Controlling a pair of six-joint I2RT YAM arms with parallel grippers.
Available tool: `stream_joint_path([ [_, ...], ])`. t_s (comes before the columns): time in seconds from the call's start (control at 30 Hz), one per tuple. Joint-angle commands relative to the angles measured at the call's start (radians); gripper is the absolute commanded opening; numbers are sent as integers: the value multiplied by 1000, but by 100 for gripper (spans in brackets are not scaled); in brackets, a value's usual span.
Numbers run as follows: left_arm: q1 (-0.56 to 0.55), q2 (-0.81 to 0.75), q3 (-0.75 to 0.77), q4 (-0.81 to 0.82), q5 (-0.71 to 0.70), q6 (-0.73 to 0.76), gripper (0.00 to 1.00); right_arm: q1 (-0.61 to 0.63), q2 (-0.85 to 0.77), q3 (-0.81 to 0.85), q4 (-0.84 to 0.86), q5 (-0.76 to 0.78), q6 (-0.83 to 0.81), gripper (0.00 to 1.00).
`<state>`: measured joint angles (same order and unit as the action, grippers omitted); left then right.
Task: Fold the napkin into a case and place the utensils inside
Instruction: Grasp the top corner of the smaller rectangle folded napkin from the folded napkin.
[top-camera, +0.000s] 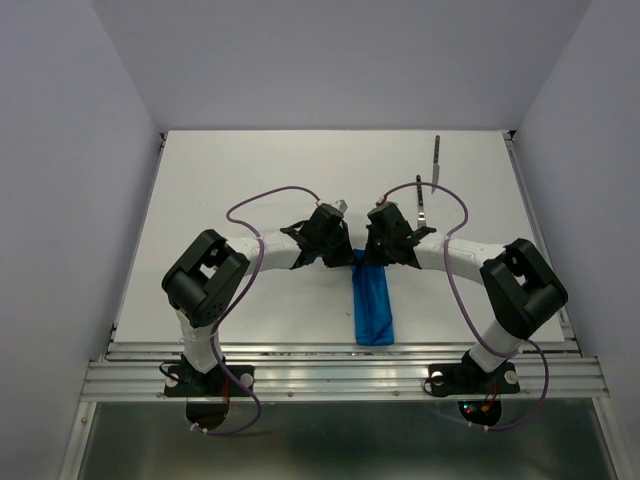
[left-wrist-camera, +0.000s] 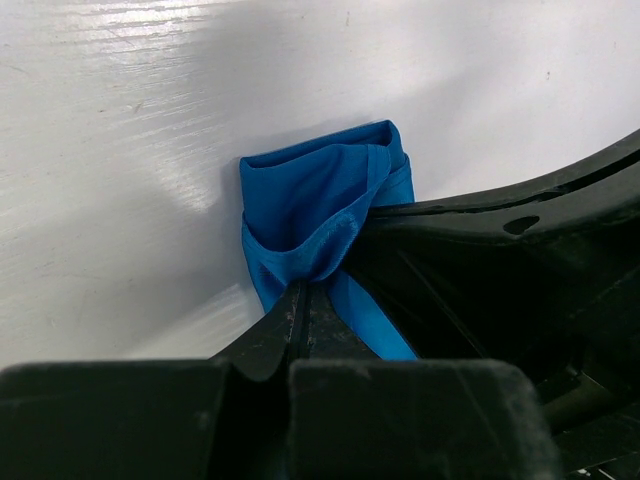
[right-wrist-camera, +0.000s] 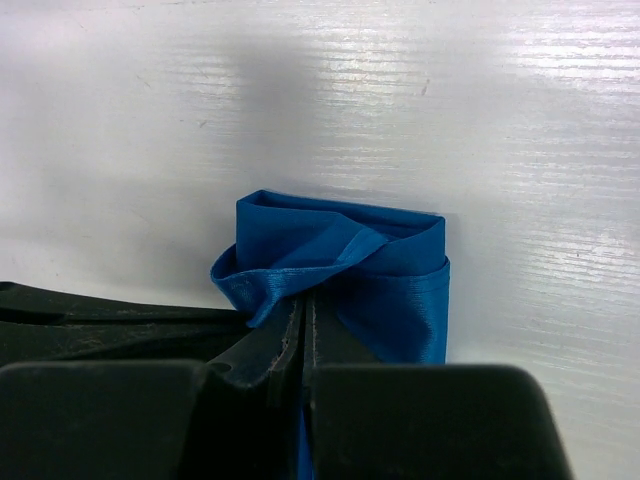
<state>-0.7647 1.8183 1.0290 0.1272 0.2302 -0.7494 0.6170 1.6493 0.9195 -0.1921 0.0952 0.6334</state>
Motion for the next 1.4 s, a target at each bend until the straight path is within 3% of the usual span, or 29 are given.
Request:
stream_joint_path([
  [0.0,-2,-56,-3,6,21,22,0,9,-19,44,62,23,32,1],
  [0.37,-1,-37,19,-4,17,16,0,9,50,36,75,-66,0,1],
  [0.63,13,-45,8,-3,6,5,0,9,-29,18,54,-63,-21,30],
  [0.73,21,-45,6,-6,8,10,0,9,-78,9,46,-49,-26,32],
  [0.93,24,-42,13,-8,15,16,0,9,-121,-16,43,-11,-14,30],
  [1.13,24,-34,20,-11,26,25,0,0,-111,-33,45,26,18,10],
  [1.37,24,-30,36,-18,34,36,0,0,-43,-11,48,-6,11,3],
])
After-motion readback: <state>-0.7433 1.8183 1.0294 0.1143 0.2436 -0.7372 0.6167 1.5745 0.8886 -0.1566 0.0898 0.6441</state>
